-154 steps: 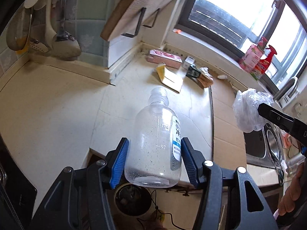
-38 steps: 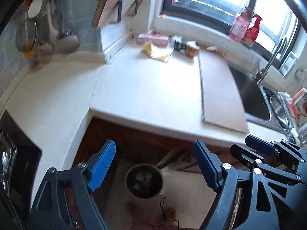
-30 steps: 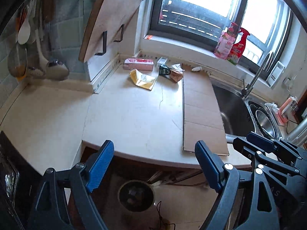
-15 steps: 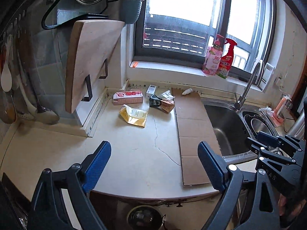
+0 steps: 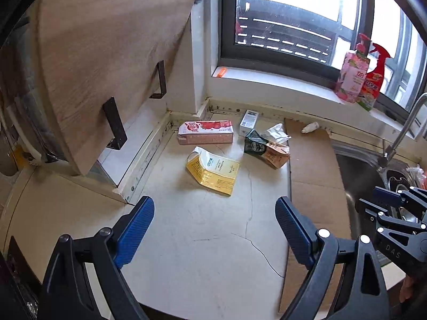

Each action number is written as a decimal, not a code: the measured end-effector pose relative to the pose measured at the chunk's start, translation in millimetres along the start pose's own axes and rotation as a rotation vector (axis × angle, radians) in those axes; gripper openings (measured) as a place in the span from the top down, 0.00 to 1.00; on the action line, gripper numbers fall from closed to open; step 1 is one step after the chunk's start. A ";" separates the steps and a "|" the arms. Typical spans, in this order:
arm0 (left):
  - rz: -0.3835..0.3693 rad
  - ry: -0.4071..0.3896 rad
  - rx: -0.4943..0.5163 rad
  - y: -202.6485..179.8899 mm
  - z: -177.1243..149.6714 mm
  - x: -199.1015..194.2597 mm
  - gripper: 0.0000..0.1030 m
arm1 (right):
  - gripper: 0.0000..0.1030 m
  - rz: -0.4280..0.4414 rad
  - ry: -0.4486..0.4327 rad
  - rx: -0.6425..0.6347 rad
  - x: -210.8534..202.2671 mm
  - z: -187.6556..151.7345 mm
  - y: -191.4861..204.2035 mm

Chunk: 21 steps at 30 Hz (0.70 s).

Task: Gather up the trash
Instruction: 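Raise both open tools back up to the counter trash, then grasp the yellow-white carton with the left tool while the right tool grasps the green pouch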

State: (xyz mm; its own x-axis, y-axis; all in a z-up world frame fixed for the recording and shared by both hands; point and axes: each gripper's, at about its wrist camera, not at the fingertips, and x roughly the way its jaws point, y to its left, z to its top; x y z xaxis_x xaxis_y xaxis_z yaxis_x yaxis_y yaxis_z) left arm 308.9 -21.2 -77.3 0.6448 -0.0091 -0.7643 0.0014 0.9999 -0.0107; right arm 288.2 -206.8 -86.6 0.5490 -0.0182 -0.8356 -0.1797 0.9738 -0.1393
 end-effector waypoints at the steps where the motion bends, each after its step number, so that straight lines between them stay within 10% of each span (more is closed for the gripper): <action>1: 0.011 0.020 -0.010 -0.8 4.7 16.8 0.12 | 0.64 0.016 0.011 -0.011 12.6 7.3 -1.9; 21: 0.084 0.217 -0.173 28.3 42.6 205.0 0.12 | 0.64 0.138 0.095 -0.128 169.7 111.1 -0.4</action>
State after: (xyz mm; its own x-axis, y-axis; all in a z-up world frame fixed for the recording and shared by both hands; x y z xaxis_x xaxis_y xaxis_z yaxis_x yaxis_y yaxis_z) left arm 473.7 5.5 -206.8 0.4586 0.0538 -0.8870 -0.1877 0.9815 -0.0375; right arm 472.2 -185.1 -169.3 0.4340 0.0859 -0.8968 -0.3530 0.9320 -0.0816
